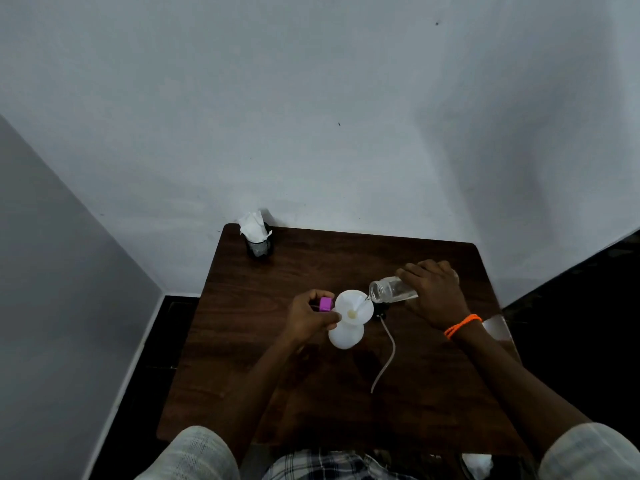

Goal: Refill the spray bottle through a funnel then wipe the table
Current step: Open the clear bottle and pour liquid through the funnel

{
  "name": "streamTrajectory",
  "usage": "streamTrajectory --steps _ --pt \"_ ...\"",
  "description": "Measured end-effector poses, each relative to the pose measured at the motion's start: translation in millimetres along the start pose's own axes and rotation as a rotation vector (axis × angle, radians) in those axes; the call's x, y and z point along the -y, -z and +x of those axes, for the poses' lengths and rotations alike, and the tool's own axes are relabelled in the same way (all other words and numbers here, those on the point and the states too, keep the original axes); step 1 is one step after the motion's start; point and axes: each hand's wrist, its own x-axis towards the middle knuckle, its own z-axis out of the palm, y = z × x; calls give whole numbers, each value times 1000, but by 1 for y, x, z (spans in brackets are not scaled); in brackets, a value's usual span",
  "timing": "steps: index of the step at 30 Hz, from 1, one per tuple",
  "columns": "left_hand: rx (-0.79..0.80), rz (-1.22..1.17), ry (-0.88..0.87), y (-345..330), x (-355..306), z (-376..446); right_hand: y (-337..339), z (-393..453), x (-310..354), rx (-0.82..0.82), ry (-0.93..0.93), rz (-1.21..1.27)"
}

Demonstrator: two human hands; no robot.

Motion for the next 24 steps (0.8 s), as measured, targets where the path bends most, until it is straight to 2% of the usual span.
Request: streamTrajectory --steps 24 --pt "10 -12 -23 -3 2 -5 1 -6 0 -89 13 3"
